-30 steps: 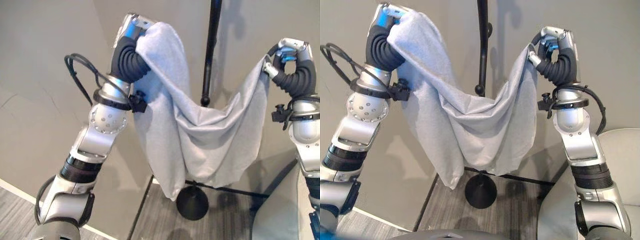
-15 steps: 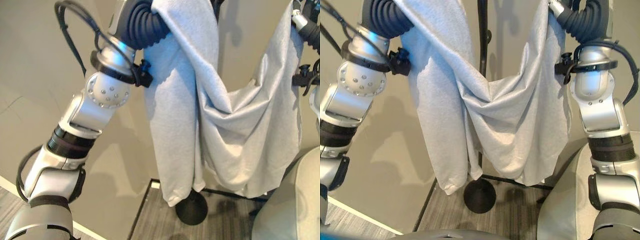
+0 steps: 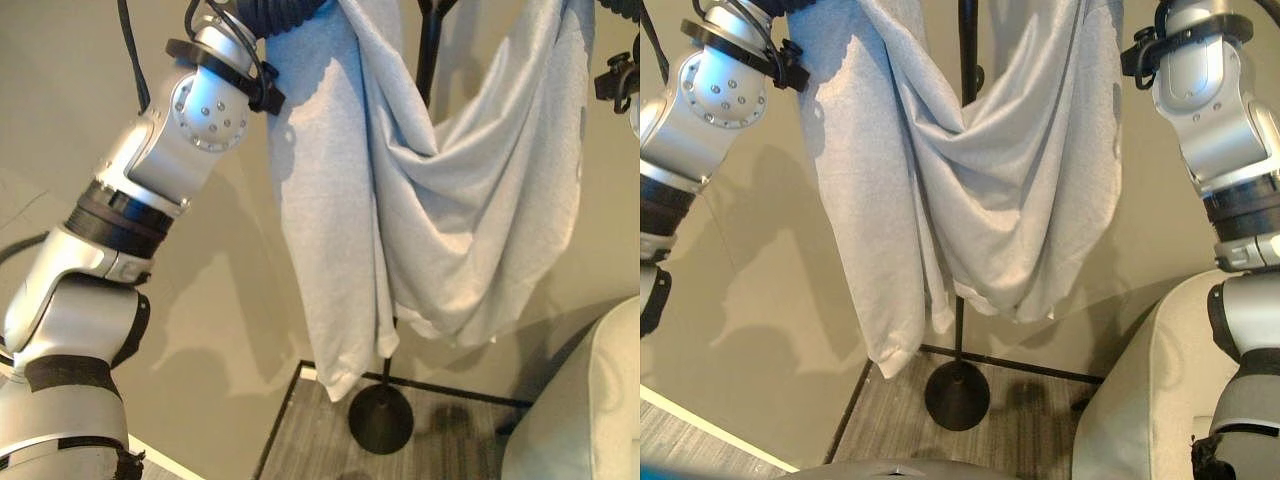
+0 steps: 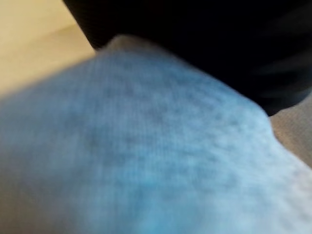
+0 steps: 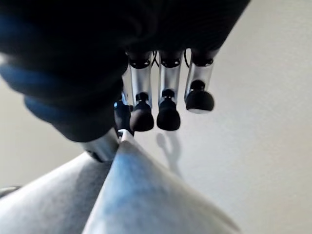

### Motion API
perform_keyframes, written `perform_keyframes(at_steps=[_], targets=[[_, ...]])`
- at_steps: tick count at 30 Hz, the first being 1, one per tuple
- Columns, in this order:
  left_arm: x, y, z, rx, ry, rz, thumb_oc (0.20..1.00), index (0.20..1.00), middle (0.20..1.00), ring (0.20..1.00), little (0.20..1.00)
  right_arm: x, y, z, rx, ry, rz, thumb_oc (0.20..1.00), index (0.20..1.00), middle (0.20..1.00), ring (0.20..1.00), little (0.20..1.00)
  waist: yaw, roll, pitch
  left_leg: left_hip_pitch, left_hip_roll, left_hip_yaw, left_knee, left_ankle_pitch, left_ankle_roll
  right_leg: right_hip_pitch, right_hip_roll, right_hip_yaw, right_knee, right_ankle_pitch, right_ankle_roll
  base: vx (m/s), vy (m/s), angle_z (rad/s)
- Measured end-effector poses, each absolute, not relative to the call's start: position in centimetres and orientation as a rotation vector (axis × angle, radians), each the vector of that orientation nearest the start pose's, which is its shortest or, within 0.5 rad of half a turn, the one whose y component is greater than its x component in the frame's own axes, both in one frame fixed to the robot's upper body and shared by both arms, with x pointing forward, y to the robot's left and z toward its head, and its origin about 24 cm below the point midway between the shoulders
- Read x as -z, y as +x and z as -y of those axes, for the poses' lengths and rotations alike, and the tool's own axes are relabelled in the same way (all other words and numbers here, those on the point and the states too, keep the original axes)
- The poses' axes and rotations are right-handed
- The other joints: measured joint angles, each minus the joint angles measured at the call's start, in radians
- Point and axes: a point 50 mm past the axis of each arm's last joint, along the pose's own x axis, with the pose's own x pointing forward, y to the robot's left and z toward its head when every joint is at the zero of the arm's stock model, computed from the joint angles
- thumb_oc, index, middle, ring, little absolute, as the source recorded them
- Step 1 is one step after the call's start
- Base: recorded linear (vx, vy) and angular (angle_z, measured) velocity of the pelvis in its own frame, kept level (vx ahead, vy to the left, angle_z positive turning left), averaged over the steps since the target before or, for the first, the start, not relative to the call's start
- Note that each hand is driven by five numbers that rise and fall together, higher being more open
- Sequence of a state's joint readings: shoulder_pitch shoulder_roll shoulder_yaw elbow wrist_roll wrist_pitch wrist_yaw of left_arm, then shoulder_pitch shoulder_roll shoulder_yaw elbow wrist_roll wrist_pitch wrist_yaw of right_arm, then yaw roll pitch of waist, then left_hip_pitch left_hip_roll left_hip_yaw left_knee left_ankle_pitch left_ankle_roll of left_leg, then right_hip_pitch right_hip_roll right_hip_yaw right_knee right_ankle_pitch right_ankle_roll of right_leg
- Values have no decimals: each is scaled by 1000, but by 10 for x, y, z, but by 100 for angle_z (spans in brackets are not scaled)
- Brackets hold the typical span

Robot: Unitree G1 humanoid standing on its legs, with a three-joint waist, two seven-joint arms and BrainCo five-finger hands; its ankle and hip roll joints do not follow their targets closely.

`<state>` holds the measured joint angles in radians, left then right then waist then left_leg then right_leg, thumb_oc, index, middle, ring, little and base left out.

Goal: Hang the clothes on the sofa on the clothes rack.

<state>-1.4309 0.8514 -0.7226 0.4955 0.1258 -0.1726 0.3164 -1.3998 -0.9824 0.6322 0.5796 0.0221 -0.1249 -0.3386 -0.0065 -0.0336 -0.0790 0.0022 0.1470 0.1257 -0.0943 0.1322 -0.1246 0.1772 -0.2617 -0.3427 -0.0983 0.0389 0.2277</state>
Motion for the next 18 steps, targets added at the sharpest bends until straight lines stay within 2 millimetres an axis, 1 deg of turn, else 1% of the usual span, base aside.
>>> perform_keyframes(at_steps=[1,2,4,5,8,10,12,14,15,17,18], targets=[[-388,354,-148,-156,1178,1016,200,200,200,200,200,-403,350,218,380,-1027,865,200,200,200,200,200,-3,-1,-1,0,0,0,0,0,0,-1,0,0,0,0,0,0,0,0],[-395,363,-154,-213,1223,964,200,200,200,200,200,-408,361,213,395,-992,818,200,200,200,200,200,-15,-3,-4,-2,0,0,0,0,0,-3,0,0,0,0,0,0,0,0],[-396,367,-159,-246,1220,946,200,200,200,200,200,-407,366,208,383,-962,803,200,200,200,200,200,-18,-5,-10,-8,1,0,0,0,0,-10,0,0,0,-1,1,0,0,0],[-393,371,-159,-247,1232,917,200,200,200,200,200,-402,372,206,381,-959,771,200,200,200,200,200,-19,-6,-23,-16,1,0,0,0,0,-18,0,0,0,-1,1,0,0,0],[-382,384,-158,-249,1265,834,200,200,200,200,200,-386,388,203,363,-961,659,200,200,200,200,200,-19,-6,-24,-19,1,0,0,3,-2,-21,0,0,0,0,0,0,0,0],[-377,388,-159,-249,1272,805,200,200,200,200,200,-382,392,203,360,-965,627,200,200,200,200,200,-18,-5,-27,-32,1,0,0,4,-2,-35,1,0,0,0,0,0,0,0],[-364,400,-159,-252,1310,723,200,200,200,200,200,-368,402,199,359,-940,558,200,200,200,200,200,-19,-3,-37,-48,2,0,0,6,-3,-51,2,1,0,0,0,0,0,0],[-355,406,-158,-250,1334,676,200,200,200,200,200,-358,408,197,354,-986,505,200,200,200,200,200,-20,-1,-41,-69,4,-1,0,10,-3,-72,4,1,0,2,-2,-57,-17,1],[-352,408,-154,-244,1335,665,200,200,200,200,200,-351,411,197,354,-1049,468,200,200,200,200,200,-20,-1,-41,-84,5,-3,0,15,-4,-85,5,1,1,4,-4,-77,-8,1],[-348,410,-149,-230,1339,658,200,200,200,200,200,-344,414,195,351,-1129,433,200,200,200,200,200,-20,2,-39,-108,6,-3,1,20,-2,-111,6,2,9,6,-6,-86,1,1],[-346,410,-145,-217,1348,659,200,200,200,200,200,-339,415,192,345,-1213,422,200,200,200,200,200,-20,4,-39,-125,6,-3,1,21,-1,-132,5,3,15,6,-6,-77,12,-2]])
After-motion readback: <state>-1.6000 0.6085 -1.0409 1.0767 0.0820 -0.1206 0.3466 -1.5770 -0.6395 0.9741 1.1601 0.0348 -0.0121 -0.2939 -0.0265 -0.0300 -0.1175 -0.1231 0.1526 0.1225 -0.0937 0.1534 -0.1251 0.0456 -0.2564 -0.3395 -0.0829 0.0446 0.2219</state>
